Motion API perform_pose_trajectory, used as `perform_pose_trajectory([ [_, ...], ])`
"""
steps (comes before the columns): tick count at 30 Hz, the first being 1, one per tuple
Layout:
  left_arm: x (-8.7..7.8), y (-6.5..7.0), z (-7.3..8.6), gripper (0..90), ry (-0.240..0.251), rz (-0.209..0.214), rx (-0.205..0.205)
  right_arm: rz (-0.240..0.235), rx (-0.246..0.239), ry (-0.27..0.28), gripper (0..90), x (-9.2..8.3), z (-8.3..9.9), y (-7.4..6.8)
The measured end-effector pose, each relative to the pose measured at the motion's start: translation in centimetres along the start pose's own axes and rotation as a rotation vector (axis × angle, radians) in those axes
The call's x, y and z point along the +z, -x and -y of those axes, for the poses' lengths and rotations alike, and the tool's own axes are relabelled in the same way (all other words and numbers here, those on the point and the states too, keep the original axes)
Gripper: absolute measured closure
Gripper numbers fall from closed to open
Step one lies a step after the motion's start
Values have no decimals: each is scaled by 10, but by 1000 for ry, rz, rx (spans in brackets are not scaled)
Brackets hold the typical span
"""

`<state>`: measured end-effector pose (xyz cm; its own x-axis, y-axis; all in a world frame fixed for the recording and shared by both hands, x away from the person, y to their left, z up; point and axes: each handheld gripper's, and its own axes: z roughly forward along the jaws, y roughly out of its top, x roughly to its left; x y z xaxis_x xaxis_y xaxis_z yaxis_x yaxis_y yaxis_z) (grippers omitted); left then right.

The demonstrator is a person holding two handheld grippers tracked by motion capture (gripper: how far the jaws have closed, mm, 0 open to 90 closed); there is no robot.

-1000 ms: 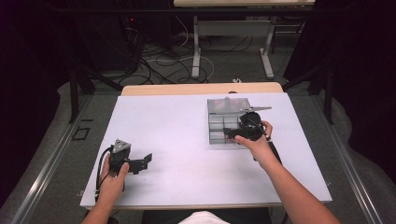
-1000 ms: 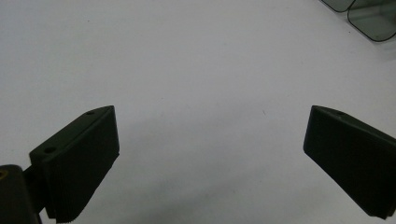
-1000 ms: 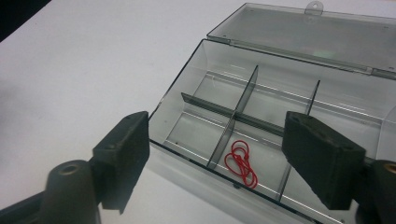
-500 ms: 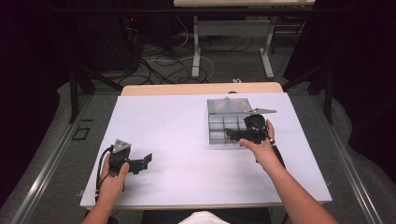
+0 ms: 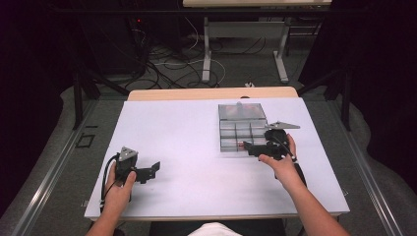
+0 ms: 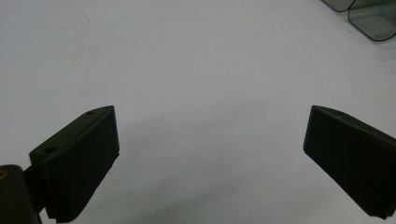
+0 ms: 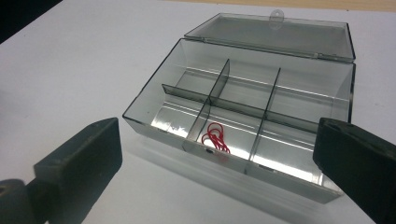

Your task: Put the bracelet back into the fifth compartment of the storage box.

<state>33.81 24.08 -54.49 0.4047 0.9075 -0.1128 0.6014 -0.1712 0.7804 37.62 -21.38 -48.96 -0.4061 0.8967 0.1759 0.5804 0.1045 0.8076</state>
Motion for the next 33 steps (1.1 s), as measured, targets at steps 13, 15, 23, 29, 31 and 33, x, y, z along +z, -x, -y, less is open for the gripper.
perform_pose_trajectory([
  [13,-1,0,0,35,-6,1,1,8,6,8,0,-16,21,11],
  [15,-1,0,0,35,-6,1,2,8,10,11,0,-18,24,13],
  [23,-1,0,0,35,-7,2,-1,16,37,19,0,-26,36,23],
  [29,-1,0,0,35,-6,2,8,30,61,40,4,-28,43,32],
  [31,-1,0,0,35,-7,2,4,32,72,42,5,-28,45,34],
  [33,-1,0,0,35,-7,3,4,36,67,42,10,-27,48,37],
])
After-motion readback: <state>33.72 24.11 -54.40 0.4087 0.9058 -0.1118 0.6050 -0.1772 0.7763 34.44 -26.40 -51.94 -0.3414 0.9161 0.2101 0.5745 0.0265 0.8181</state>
